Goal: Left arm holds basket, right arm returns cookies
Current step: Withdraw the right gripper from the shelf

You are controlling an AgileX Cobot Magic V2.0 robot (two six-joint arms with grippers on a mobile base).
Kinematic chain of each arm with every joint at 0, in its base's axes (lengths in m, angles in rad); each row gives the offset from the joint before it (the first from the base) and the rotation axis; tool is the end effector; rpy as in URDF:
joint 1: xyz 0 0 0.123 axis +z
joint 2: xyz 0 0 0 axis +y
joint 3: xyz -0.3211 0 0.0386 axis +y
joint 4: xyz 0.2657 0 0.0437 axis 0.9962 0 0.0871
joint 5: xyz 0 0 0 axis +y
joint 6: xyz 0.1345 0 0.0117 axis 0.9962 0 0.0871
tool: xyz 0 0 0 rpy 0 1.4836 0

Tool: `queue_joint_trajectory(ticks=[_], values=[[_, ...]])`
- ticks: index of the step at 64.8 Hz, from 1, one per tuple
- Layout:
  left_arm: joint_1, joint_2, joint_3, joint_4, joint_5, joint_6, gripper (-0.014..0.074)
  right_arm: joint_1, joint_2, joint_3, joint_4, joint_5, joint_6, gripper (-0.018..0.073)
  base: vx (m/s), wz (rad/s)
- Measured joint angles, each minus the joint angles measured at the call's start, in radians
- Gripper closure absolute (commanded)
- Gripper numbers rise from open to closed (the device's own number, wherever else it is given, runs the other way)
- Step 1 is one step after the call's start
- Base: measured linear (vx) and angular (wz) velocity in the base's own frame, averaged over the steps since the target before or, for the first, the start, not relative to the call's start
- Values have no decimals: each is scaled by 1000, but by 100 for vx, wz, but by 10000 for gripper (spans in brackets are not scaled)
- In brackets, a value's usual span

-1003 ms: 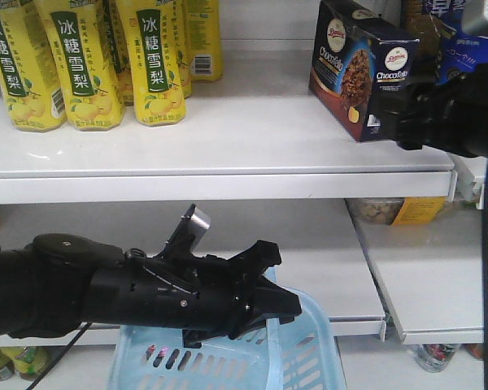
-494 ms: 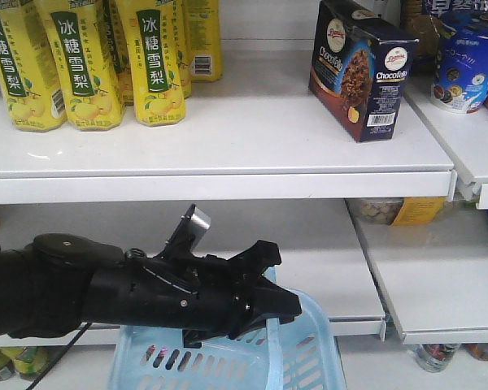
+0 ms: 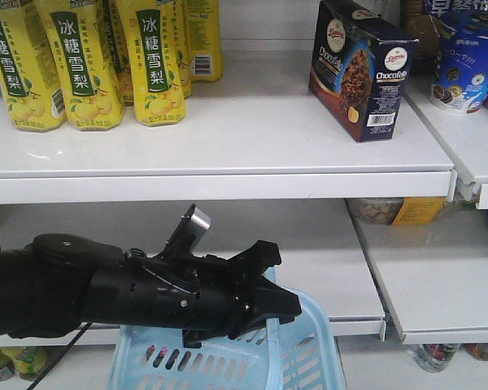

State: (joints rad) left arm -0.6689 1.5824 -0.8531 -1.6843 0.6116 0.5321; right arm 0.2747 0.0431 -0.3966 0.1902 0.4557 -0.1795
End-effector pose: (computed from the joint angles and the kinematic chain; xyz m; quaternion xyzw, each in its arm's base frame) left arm 0.2372 -0.2858 0.2400 -0.0703 0.8451 -0.5254 0.0694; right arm 0.0446 0.0243 0.3073 -0.1291 0.6980 0.1227 0.6936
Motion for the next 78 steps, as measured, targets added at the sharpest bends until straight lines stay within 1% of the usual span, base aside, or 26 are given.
queue_joint_trajectory(ticks=[10,22,29,34,35,38,49,52,78], values=[[0,0,0,0,0,0,603,0,-49,67,8,38,2,188,0,0],[0,0,0,0,0,0,603,0,-49,138,13,15,-4,188,0,0],[0,0,0,0,0,0,603,0,-49,174,14,-21,-5,193,0,0],[0,1,0,0,0,0,603,0,-49,181,14,-49,-6,231,0,0],[0,1,0,0,0,0,603,0,-49,183,14,-54,-7,256,0,0],[0,1,0,0,0,0,603,0,-49,184,14,-67,-8,292,0,0],[0,1,0,0,0,0,603,0,-49,184,14,-83,-8,533,0,0],[0,1,0,0,0,0,603,0,-49,184,14,-91,-8,575,0,0],[0,1,0,0,0,0,603,0,-49,184,14,-110,-9,568,0,0]])
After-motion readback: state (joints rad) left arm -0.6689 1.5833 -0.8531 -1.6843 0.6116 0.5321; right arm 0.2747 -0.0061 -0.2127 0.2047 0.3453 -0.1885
